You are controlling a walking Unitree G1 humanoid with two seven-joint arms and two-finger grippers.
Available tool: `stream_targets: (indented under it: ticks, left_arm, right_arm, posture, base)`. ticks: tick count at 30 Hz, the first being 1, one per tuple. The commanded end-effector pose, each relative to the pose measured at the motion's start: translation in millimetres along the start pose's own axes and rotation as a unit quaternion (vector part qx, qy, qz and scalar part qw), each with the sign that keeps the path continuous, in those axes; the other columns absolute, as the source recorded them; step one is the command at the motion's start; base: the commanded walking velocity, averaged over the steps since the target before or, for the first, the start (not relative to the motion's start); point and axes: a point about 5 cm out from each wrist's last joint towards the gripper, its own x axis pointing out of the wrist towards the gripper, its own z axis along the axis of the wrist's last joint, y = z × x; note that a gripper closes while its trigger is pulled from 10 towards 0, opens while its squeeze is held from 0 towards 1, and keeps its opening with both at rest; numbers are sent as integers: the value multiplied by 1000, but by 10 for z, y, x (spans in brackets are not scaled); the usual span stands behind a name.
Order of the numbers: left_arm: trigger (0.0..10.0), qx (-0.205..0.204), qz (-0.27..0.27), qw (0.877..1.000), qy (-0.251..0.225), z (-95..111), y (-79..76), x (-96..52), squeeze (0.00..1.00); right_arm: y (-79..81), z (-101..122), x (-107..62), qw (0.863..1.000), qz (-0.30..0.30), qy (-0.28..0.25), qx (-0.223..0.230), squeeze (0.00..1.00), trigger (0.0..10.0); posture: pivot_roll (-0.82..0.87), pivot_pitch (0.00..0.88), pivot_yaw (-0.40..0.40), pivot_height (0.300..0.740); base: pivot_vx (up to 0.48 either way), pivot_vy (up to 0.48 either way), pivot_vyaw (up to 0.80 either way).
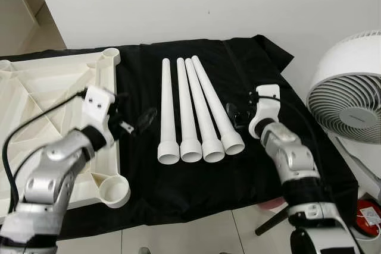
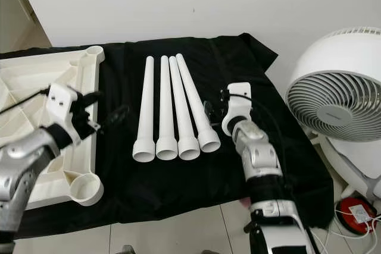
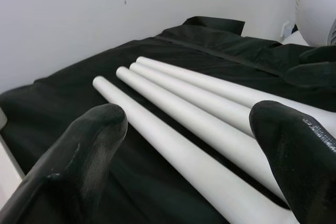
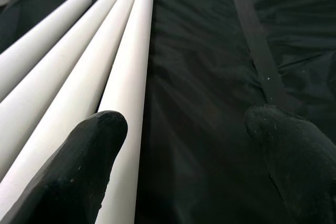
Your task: Building children table
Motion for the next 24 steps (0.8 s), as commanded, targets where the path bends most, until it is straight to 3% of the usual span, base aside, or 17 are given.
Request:
stream_targets:
  ticks: [1, 9, 24]
  left_arm:
    - [10000, -3, -32, 999, 12, -19, -3, 7, 0]
    - [10000, 9, -57, 998, 8, 84, 86, 52, 0]
    - [10000, -5, -132, 990, 56, -80, -75, -25, 0]
  right_arm:
    - [29, -39, 20, 999, 20, 29, 7, 0, 10000]
    - [75, -57, 41, 994, 80, 81, 7, 0, 10000]
    - [133, -239, 46, 977, 125, 171, 13, 0, 10000]
  posture:
    - [-51, 16, 19, 740]
    - [-59, 26, 15, 740]
    - [-52, 43, 13, 740]
  base:
    - [0, 0, 0]
    - [0, 0, 0]
    - [0, 0, 0]
